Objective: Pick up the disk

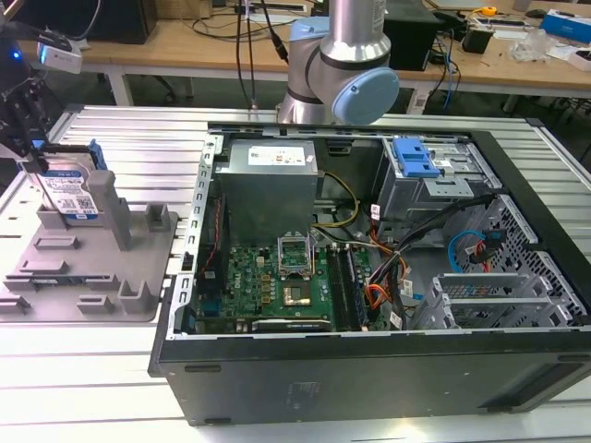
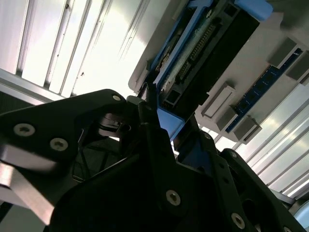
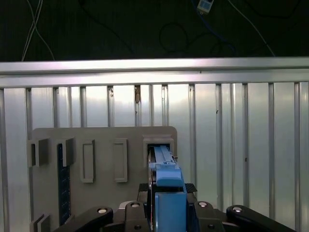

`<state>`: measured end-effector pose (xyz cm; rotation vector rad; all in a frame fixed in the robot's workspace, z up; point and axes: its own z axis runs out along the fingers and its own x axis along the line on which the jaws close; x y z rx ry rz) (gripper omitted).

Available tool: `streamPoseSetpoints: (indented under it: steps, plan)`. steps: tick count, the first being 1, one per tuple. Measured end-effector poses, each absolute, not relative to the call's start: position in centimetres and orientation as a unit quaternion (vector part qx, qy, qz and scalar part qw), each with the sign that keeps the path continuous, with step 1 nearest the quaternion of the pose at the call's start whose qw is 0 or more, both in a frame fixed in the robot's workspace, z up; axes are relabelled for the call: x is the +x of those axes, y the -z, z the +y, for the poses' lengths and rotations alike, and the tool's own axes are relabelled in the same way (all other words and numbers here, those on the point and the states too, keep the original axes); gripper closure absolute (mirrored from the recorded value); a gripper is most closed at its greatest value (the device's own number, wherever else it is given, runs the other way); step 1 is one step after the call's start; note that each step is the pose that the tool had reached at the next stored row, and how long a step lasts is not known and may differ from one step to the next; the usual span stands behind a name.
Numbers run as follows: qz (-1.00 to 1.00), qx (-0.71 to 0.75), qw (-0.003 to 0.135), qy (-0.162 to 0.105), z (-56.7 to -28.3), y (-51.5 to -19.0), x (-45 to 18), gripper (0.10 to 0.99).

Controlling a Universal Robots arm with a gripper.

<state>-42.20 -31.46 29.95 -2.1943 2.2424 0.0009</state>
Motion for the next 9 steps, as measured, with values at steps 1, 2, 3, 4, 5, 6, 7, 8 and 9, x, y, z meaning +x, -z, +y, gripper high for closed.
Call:
streamPoseSetpoints:
  steps: [1, 2, 3, 4, 5, 6, 7, 8, 9]
  plan:
    - [0.715, -0.699, 0.002, 0.0, -31.5, -30.0, -42.2, 0.718]
    - [0.715, -0.699, 0.002, 0.0, -31.5, -30.0, -42.2, 0.718]
    - [0.715, -0.699, 0.002, 0.0, -31.5, -30.0, -42.2, 0.718]
    - [0.715, -0.699, 0.002, 0.0, -31.5, -30.1, -42.2, 0.718]
    - [0.715, -0.699, 0.002, 0.0, -31.5, -30.6, -42.2, 0.718]
    - [0.715, -0.699, 0.002, 0.0, -31.5, -31.4, -42.2, 0.718]
    - [0.715, -0.699, 0.002, 0.0, -31.5, -31.8, -42.2, 0.718]
    - [0.715, -0.699, 0.002, 0.0, -31.5, -32.3, -42.2, 0.718]
    - [0.715, -0.699, 0.002, 0.0, -31.5, -33.1, -42.2, 0.718]
